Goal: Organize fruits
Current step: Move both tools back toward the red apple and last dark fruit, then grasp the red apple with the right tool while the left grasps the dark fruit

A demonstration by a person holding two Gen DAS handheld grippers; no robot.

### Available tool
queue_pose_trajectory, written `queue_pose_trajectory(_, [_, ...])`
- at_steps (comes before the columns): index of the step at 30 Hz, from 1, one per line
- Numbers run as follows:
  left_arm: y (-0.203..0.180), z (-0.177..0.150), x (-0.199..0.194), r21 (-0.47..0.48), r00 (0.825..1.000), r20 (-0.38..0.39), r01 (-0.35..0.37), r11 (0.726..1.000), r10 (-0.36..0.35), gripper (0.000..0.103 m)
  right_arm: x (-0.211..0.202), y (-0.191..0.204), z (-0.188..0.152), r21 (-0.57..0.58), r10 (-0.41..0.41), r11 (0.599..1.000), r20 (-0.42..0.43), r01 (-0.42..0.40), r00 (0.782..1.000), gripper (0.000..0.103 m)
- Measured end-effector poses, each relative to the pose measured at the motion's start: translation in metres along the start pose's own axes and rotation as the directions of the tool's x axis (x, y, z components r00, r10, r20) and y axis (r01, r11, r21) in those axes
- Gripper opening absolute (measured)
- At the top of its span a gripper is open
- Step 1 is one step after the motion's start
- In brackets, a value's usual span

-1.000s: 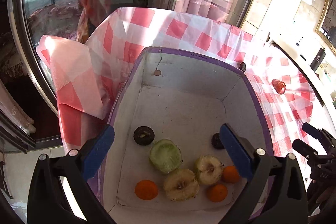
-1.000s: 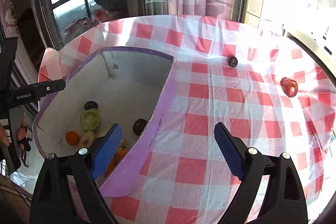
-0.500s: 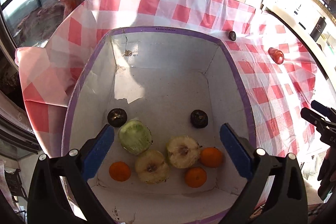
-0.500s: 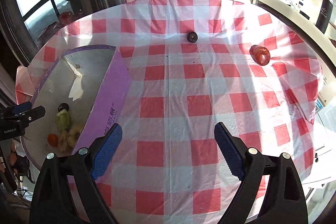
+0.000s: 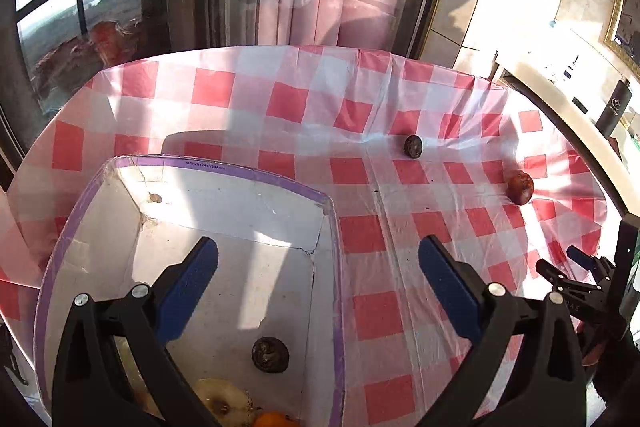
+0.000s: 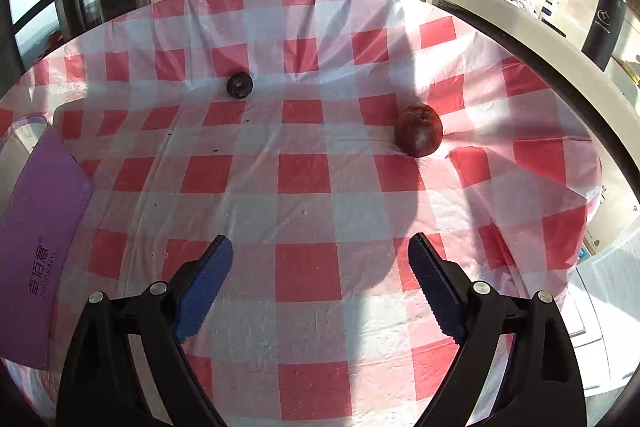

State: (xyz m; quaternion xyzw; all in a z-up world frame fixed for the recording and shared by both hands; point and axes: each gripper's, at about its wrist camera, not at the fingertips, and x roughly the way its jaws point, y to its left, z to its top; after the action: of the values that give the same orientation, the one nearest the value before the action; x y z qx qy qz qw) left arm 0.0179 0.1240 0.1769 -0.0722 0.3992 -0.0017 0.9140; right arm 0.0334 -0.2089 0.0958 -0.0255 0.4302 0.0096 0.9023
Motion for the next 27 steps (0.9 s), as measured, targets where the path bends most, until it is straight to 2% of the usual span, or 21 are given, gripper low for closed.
queue_pose_trajectory(3, [-0.041,0.015,0.028,-0.004,0.999,-0.008,0.034,0.999,-0.034,0.101,0.047,-0.028,0.021,0.092,-0.059,0.994,-0.013,0.060,0.998,0.086])
queue_pose_trajectory(9, [-0.111,0.027,0.094,0.092,0.995,-0.078,0.075,0.993,-0.067,0.101,0.123,-0.061,0.064,0.243,-0.176,0.953,-0.038,0.180,0.984,0.086])
queue_pose_trajectory(13, [-0.133,0.025,0.140,0.150,0.990,-0.135,0.066,0.986,-0.046,0.101,0.154,-0.070,0.087,0.250,-0.225,0.941,-0.036,0.227,0.974,0.085])
queue_pose_trajectory(17, [-0.145,0.023,0.179,0.189,0.984,-0.176,0.055,0.981,-0.021,0.101,0.176,-0.078,0.098,0.274,-0.249,0.929,-0.038,0.250,0.968,0.085])
queue_pose_trajectory(21, [-0.151,0.028,0.214,0.184,0.979,-0.204,0.046,0.982,-0.007,0.101,0.192,-0.090,0.095,0.312,-0.261,0.912,-0.062,0.268,0.963,0.074])
queue_pose_trajectory(27, [-0.160,0.053,0.270,0.141,0.976,-0.219,0.022,0.990,0.010,0.101,0.198,-0.108,0.083,0.376,-0.193,0.904,-0.070,0.205,0.979,0.067])
